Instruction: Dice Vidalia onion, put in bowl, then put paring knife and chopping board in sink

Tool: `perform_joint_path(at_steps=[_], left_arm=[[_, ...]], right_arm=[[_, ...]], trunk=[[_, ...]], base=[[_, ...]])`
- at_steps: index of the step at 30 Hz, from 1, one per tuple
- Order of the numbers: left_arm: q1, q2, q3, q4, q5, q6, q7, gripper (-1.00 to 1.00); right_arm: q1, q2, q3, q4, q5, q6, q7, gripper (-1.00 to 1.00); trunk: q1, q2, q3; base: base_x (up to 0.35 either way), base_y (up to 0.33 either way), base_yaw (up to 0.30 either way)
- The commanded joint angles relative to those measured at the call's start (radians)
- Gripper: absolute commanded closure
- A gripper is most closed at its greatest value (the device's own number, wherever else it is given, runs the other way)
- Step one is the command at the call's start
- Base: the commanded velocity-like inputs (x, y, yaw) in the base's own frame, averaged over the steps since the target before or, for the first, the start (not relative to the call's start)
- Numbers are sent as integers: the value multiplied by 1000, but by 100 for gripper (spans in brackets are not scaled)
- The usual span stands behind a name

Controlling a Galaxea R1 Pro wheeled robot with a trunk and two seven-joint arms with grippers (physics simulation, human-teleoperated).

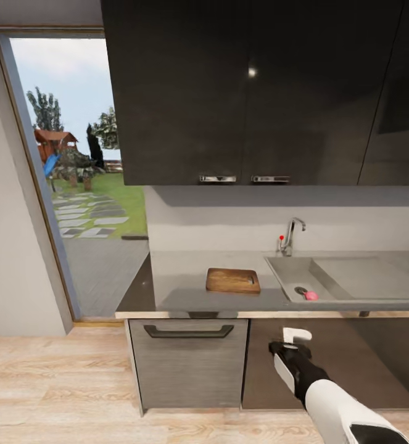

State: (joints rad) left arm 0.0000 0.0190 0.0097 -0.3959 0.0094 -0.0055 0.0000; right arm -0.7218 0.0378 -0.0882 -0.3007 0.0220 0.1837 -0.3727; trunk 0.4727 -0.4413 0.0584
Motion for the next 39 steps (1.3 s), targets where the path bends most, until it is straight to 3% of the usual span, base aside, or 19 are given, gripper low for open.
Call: perform_joint_path(at_steps=[1, 3, 7, 15, 20, 22, 23, 25, 32, 39], left_arm=[[0, -4, 1, 0, 1, -1, 0, -100], [0, -9, 2, 0, -1, -1, 0, -100], [0, -13, 4, -4, -2, 0, 0, -100], [0, -14, 4, -12, -2, -1, 0, -100], [-1, -14, 5, -35, 1, 0, 0, -100], [-2, -14, 5, -50, 2, 1, 0, -100], [-3, -18, 5, -62, 2, 1, 0, -100], [-4, -23, 6, -67, 3, 1, 0, -100], [-5, -25, 4, -71, 3, 0, -2, -100], [-5, -25, 0, -67, 4, -1, -6, -100]], right_arm=[[0, -7, -4, 67, 4, -66, -1, -100], [0, -19, -2, 165, 6, -166, -1, -100], [25, -29, 2, 260, 9, -310, 0, -100], [185, -29, 4, 283, 13, -354, 24, -100], [342, -33, 3, 285, 14, -399, 144, -100], [389, -30, 4, 285, 14, -417, 157, -100], [451, -21, 4, 285, 15, -441, 167, -100], [483, -11, 4, 285, 19, -460, 170, -100], [519, -4, 0, 270, 53, -500, 172, -100], [521, -13, -1, 41, 58, -496, 169, -100]], trunk=[[0, -1, 0], [0, -1, 1], [0, -1, 1], [0, -1, 1], [0, -1, 1], [0, -1, 1], [0, -1, 1], [0, -1, 1], [0, -1, 1], [0, -1, 1]], base=[[0, 0, 0], [0, 0, 0], [0, 0, 0], [0, 0, 0], [0, 0, 0], [0, 0, 0], [0, 0, 0], [0, 0, 0], [0, 0, 0], [0, 0, 0]])
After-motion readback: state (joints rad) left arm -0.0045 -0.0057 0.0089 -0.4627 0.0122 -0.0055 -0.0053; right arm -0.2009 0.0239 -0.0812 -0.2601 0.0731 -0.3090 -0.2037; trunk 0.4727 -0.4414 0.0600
